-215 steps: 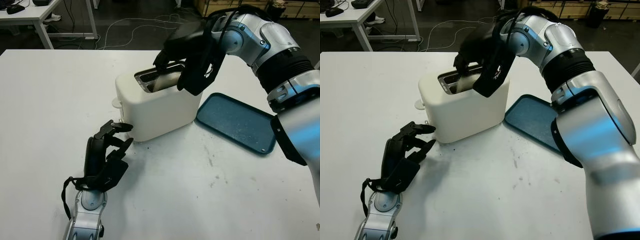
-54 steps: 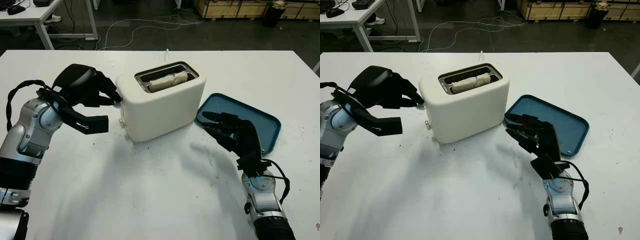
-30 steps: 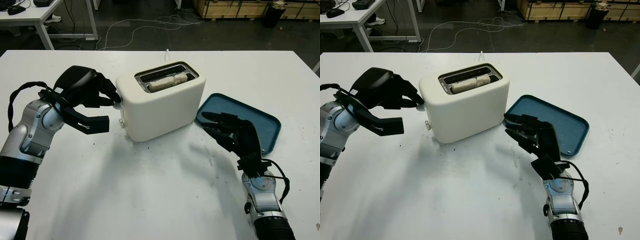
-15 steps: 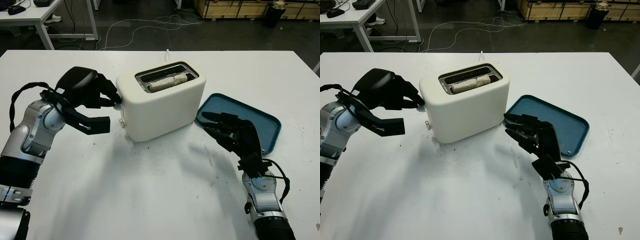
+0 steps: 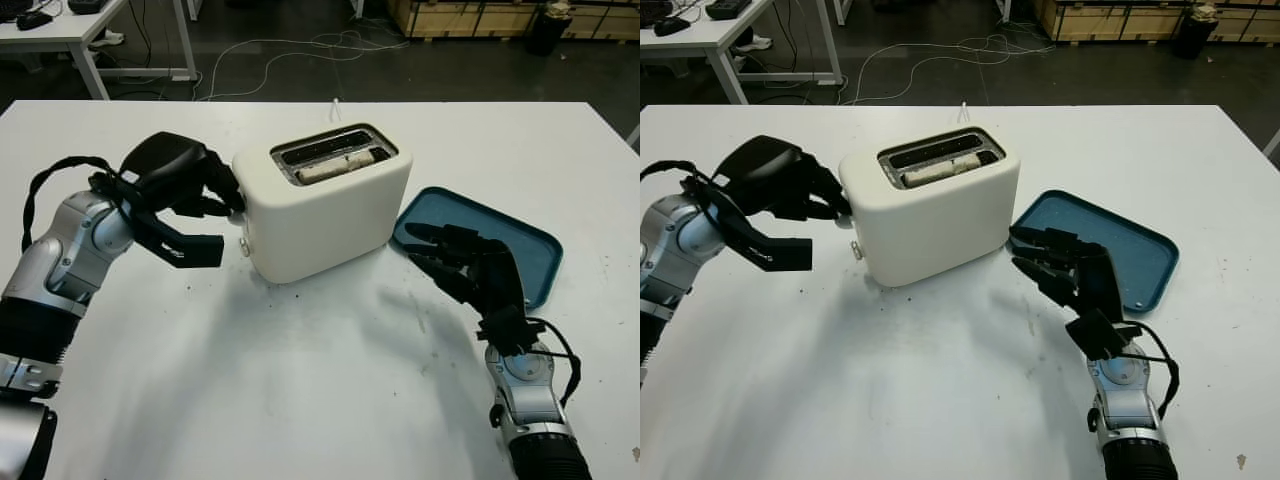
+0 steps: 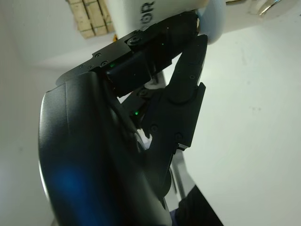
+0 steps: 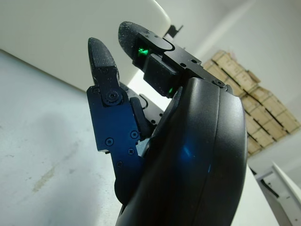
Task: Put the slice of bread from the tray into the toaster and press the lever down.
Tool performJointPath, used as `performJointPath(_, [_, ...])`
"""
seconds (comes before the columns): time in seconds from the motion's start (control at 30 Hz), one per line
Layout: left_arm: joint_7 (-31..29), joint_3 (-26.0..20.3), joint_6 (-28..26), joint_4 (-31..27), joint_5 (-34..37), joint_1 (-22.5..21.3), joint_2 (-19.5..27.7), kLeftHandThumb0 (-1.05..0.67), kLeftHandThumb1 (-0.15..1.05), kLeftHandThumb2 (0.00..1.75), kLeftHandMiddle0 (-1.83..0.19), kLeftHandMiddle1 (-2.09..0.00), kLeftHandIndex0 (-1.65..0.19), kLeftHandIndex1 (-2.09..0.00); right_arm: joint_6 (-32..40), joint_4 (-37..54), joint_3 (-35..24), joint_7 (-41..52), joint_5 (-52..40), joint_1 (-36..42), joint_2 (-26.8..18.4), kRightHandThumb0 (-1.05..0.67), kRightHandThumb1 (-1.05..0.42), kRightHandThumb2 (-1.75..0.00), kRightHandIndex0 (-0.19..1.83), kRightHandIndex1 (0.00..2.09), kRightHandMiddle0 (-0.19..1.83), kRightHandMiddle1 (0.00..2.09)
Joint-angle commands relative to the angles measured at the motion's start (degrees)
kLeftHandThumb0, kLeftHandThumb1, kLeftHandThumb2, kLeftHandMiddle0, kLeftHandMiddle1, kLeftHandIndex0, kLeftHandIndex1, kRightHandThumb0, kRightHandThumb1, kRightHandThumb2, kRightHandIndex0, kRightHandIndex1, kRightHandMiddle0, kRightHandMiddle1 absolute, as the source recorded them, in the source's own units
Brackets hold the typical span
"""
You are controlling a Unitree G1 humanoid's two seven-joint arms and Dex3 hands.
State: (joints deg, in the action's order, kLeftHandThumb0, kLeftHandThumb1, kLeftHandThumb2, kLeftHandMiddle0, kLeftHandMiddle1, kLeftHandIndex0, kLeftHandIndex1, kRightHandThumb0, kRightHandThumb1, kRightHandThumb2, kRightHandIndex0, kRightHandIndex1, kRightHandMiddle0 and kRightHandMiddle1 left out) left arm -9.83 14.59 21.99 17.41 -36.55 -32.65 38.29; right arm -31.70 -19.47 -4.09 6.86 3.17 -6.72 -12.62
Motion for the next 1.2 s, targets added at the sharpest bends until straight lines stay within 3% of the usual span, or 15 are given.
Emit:
performJointPath(0.0, [-1.2,5.8,0.7,3.4,-2.4,5.7,-3.5,-0.30,0.83,0.00,-0.97,-1.14,-1.30,-0.03,0.3,1.2,-0.6,0.4,-0.8,0.3,-0.9,-0.36,-0.92,-0.02,1.15,0.01,1.02,0.00])
performJointPath(0.17, [4.1,10.3,0.3,15.1,-2.1,8.9,-11.7,-0.30,0.89,0.01,-1.04,-0.79,-1.19,0.00,-0.1,0.6,-1.0,1.3,-1.7,0.3,-1.3,-0.37,-0.92,-0.01,1.15,0.01,1.03,0.00])
performJointPath(0.27, [8.9,9.9,-0.7,20.8,0.9,9.8,-17.8,-0.30,0.92,0.13,-0.92,-0.86,-1.14,0.00,0.4,0.9,-1.2,1.6,-1.6,0.4,-1.3,-0.37,-0.92,-0.01,1.15,0.00,1.03,0.00])
performJointPath(0.43, [13.6,10.2,-4.2,21.6,4.3,11.7,-22.3,-0.30,0.92,0.22,-0.82,-0.93,-1.08,0.00,0.6,1.1,-1.3,1.8,-1.2,0.2,-1.5,-0.37,-0.92,-0.01,1.14,0.00,1.03,0.00])
performJointPath(0.87, [14.2,10.1,-4.3,20.7,7.4,12.1,-18.3,-0.32,0.92,0.21,-0.83,-0.92,-1.12,-0.02,0.9,0.8,-1.2,1.7,-1.0,0.1,-1.1,-0.36,-0.92,-0.01,1.15,0.00,1.03,0.00])
performJointPath(1.1, [12.6,11.0,-3.5,16.2,5.8,9.5,-15.0,-0.29,0.92,0.16,-0.82,-0.86,-1.10,-0.01,0.9,1.0,-1.2,1.6,-0.7,0.2,-1.1,-0.37,-0.92,-0.01,1.14,0.00,1.02,0.00])
performJointPath(1.17, [12.6,11.4,-2.4,14.7,5.5,8.6,-14.0,-0.29,0.92,0.11,-0.83,-0.97,-1.13,-0.02,1.1,0.9,-1.2,1.7,-0.9,0.2,-1.1,-0.37,-0.92,-0.01,1.14,0.00,1.03,0.00])
